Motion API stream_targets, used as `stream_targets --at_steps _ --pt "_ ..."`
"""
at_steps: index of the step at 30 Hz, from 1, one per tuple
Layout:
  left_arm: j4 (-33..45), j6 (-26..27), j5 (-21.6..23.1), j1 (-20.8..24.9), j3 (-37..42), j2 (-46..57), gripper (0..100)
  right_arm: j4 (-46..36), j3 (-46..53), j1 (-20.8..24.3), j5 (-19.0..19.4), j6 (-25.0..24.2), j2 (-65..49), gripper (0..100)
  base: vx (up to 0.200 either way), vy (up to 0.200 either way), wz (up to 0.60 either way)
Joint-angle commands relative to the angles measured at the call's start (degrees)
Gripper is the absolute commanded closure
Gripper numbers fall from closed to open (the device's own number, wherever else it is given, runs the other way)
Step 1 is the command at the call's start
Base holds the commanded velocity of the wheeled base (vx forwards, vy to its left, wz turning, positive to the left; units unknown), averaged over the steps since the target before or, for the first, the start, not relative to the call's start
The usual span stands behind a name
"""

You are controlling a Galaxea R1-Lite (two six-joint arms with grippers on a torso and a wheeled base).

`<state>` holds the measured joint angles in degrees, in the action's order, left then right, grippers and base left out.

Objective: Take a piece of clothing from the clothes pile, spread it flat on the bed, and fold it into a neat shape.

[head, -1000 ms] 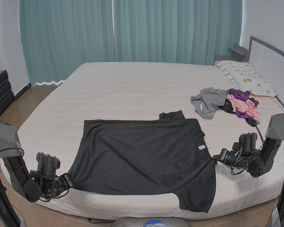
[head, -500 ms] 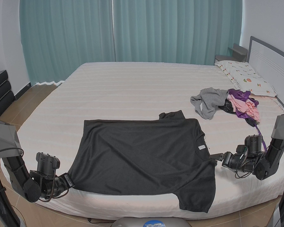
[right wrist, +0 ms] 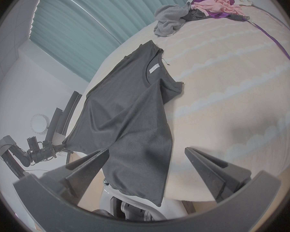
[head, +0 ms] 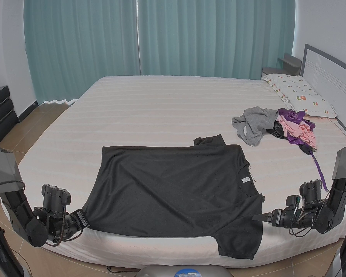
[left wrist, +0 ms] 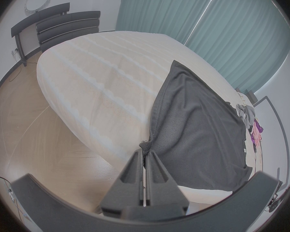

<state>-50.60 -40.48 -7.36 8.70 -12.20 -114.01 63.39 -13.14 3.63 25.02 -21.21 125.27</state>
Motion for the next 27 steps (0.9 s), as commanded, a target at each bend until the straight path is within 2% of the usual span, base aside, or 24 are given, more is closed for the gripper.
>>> stream_targets --at_steps 1,13,14,20,22,23,27 --pt "0.1 0.0 0.0 0.0 0.1 0.2 100 0.8 -0.1 -0.1 0.0 -0.4 0.3 0 0.0 0.0 0.0" --pt "0.1 0.1 0.0 0.0 0.1 0.2 100 0.9 0.7 1.2 -0.2 0.4 2.5 0 0.0 0.0 0.0" --pt "0.1 0.1 0.0 0.0 0.1 0.2 100 0.9 0.7 1.6 -0.3 0.4 3.0 100 0.0 0.0 0.0" --pt "0.2 0.1 0.0 0.0 0.1 0.2 100 2.3 0.1 3.7 -1.8 0.4 5.9 100 0.0 0.0 0.0" --pt "0.2 0.1 0.0 0.0 0.1 0.2 100 2.7 0.5 3.8 -2.8 0.5 6.1 100 0.0 0.0 0.0" --pt "0.2 0.1 0.0 0.0 0.1 0.2 100 3.2 1.0 3.8 -4.4 1.0 6.2 100 0.0 0.0 0.0" --pt "0.3 0.2 0.0 0.0 0.2 0.2 100 3.2 3.3 2.9 -5.2 2.8 4.8 100 0.0 0.0 0.0"
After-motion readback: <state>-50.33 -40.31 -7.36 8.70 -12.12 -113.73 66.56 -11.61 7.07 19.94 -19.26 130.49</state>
